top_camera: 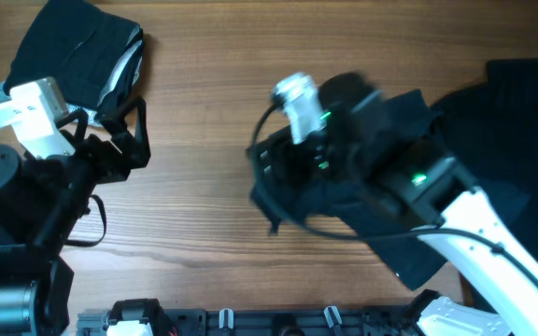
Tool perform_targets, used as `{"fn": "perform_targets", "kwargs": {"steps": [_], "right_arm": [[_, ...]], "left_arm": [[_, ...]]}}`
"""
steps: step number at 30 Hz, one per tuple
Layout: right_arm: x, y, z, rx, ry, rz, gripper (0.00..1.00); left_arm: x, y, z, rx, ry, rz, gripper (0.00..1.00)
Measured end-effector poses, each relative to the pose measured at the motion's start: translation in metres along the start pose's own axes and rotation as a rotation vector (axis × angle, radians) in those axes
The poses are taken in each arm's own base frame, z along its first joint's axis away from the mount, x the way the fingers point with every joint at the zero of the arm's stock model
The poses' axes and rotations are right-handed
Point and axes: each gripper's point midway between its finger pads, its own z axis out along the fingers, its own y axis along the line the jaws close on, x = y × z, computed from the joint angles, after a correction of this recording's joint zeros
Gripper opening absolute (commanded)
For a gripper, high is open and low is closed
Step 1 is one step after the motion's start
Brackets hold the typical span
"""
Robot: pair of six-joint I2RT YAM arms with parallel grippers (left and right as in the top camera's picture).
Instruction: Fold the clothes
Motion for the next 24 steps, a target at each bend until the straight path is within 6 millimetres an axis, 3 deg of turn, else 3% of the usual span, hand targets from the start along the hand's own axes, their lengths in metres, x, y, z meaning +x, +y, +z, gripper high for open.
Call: {"fn": "perform_targets", "kwargs": {"steps": [1,2,5,6,8,10,14,17,19,20,21,24], "right_arm": [[-0.003,-0.014,0.0,0.091,-0.023,0.022,0.72],[-0.012,-0.043,-0.011,0.221,-0.078,0.078,0.73],[-0.032,-0.081,-0.047,0.359,-0.204,0.165,0.73],[-0.043,-0.096,-0.078,0.412,-0.295,0.218,0.75],[-0.049,-0.109,-0.117,0.457,-0.387,0.283,0.75],[-0.043,-0.124,-0.149,0.516,-0.441,0.368,0.76],[-0.021,-0.145,-0.154,0.584,-0.388,0.472,0.77],[-0.017,-0.148,-0.154,0.594,-0.373,0.489,0.78],[-0.016,-0.148,-0.154,0.594,-0.373,0.491,0.82],[-0.016,-0.148,-0.154,0.593,-0.374,0.495,0.83],[-0.016,-0.148,-0.154,0.593,-0.375,0.495,0.83],[-0.016,-0.148,-0.154,0.593,-0.374,0.496,0.83]], "left_arm": [[0.0,0.0,0.0,-0.003,-0.002,0.0,0.93],[0.001,0.002,0.004,-0.007,0.009,-0.003,0.89],[0.016,-0.001,0.031,0.018,0.11,0.006,0.84],[0.039,-0.01,0.06,0.059,0.232,0.03,0.81],[0.067,-0.012,0.089,0.068,0.353,0.046,0.81],[0.131,-0.032,0.14,0.127,0.575,0.146,0.83],[0.261,-0.042,0.213,0.177,0.887,0.295,0.85],[0.321,-0.033,0.234,0.171,1.008,0.342,0.85],[0.334,-0.028,0.238,0.161,1.035,0.347,0.79],[0.348,-0.021,0.243,0.149,1.061,0.349,0.66],[0.354,-0.018,0.245,0.144,1.076,0.351,0.59],[0.363,-0.014,0.245,0.141,1.101,0.359,0.48]]}}
